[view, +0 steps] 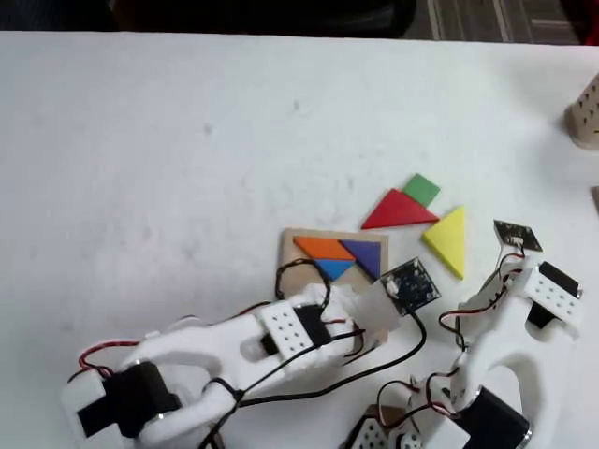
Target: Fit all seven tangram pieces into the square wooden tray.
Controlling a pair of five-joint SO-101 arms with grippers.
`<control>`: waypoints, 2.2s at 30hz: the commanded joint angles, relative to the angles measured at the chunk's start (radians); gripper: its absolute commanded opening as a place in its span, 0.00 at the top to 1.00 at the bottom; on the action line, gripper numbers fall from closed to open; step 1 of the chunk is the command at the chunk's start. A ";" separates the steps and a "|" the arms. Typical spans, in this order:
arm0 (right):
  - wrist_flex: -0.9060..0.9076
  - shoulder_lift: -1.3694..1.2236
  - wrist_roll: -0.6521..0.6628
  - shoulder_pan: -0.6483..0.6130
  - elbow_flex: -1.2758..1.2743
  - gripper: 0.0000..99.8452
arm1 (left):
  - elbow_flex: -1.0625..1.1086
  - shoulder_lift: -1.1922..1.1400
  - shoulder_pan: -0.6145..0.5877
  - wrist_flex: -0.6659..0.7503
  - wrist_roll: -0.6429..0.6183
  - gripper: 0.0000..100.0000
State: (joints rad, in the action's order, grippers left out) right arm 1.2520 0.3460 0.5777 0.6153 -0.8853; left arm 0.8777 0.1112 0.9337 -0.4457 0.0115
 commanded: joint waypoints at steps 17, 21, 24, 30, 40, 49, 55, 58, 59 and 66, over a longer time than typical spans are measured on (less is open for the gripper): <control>-0.007 0.033 0.012 0.007 0.002 0.98 | -0.066 0.051 -0.125 -0.012 -0.011 0.98; -0.033 0.035 0.012 0.007 -0.020 0.98 | -0.066 0.051 -0.131 -0.144 -0.002 0.98; -0.033 0.035 0.012 0.007 -0.021 0.98 | -0.069 0.051 -0.145 -0.176 -0.002 0.98; -0.033 0.035 0.012 0.007 -0.021 0.98 | -0.068 0.041 -0.139 -0.176 -0.002 0.98; -0.033 0.035 0.012 0.007 -0.020 0.98 | -0.109 -0.047 0.007 -0.127 -0.011 0.98; -0.033 0.035 0.012 0.007 -0.020 0.98 | -0.110 -0.047 -0.022 -0.012 -0.011 0.98; -0.033 0.035 0.012 0.007 -0.020 0.98 | -0.077 -0.024 -0.025 -0.018 -0.011 0.98; -0.033 0.035 0.012 0.007 -0.020 0.98 | -0.068 0.039 -0.048 -0.063 -0.011 0.98; -0.033 0.035 0.012 0.007 -0.020 0.98 | -0.068 0.058 -0.065 -0.071 -0.011 0.98; -0.033 0.035 0.012 0.007 -0.023 0.98 | -0.146 -0.036 -0.232 -0.075 -0.011 0.98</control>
State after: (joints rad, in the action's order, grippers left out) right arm 1.2290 0.3460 0.5777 0.6153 -0.9114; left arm 0.8163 0.1220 0.7695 -0.5117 0.0115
